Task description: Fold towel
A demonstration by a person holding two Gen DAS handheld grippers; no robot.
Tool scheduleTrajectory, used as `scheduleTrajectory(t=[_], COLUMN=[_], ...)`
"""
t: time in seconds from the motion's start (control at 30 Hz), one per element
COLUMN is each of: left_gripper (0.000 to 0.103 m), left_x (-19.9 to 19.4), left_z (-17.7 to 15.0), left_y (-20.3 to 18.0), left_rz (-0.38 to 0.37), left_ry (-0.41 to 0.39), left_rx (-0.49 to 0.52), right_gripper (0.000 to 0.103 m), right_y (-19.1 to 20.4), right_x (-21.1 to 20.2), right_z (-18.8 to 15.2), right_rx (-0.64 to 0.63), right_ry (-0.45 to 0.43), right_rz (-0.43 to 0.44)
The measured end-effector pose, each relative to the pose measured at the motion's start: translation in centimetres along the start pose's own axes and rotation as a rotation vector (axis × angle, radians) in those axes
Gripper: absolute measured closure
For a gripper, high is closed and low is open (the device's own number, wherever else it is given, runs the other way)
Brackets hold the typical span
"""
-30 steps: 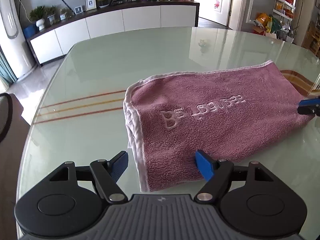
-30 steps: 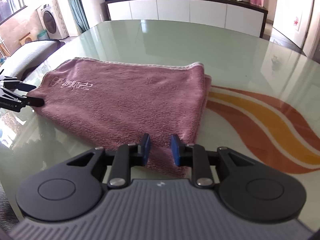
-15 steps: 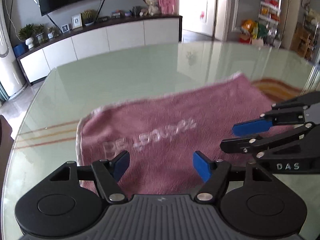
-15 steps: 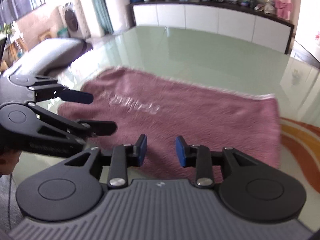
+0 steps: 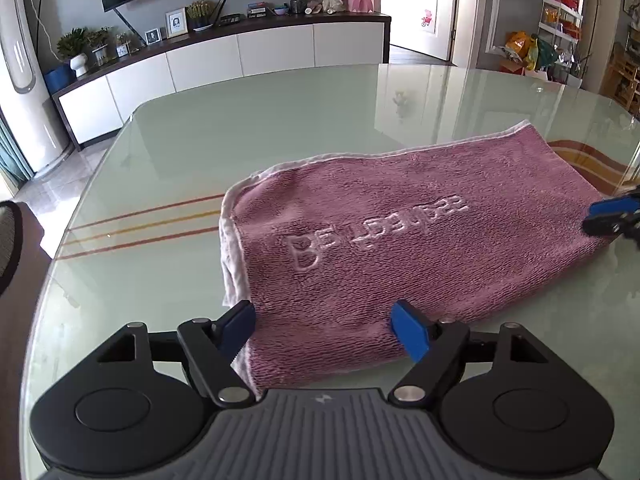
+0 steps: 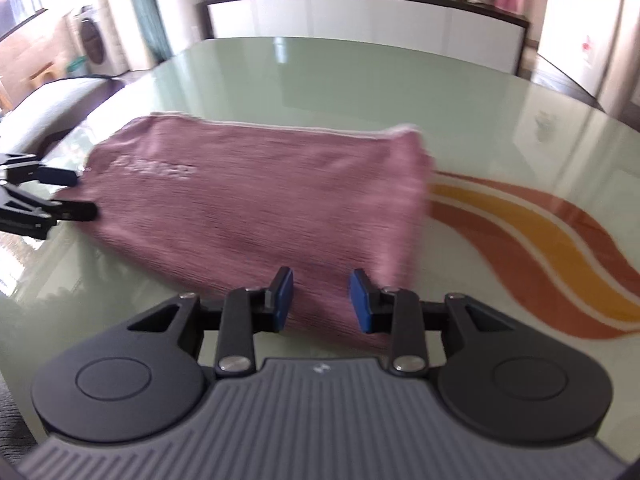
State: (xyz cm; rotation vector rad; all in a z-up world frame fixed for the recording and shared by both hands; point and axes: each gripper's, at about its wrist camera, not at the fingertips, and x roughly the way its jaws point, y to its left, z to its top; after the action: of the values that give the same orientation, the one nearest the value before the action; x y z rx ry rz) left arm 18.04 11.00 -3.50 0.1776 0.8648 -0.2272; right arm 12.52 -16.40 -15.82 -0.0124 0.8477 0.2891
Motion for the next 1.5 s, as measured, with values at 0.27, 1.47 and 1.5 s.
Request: scheduleTrajectory(t=[0.27, 1.47, 1.5], left_gripper=[0.026, 0.016, 0.016], left_x=[-0.6, 0.6, 0.3], left_z=[2.9, 3.2, 3.1], left_y=[0.3, -2.2, -2.4], left_rz=[-0.031, 0.120, 0.114], left_ry=[-0.076, -0.039, -0.038], left_rx=[-0.098, -0.122, -0.120], right_gripper=[0.061, 0.044, 0.044], right_y=[4.2, -0.1, -0.1], right_x=[1.4, 6.3, 6.6], right_z=[3.3, 7.6, 7.7], right_rx=[-0.040, -0.104, -0.110], right_ry=[-0.048, 0.002, 0.012], right_rz=[0.064, -0.026, -0.030])
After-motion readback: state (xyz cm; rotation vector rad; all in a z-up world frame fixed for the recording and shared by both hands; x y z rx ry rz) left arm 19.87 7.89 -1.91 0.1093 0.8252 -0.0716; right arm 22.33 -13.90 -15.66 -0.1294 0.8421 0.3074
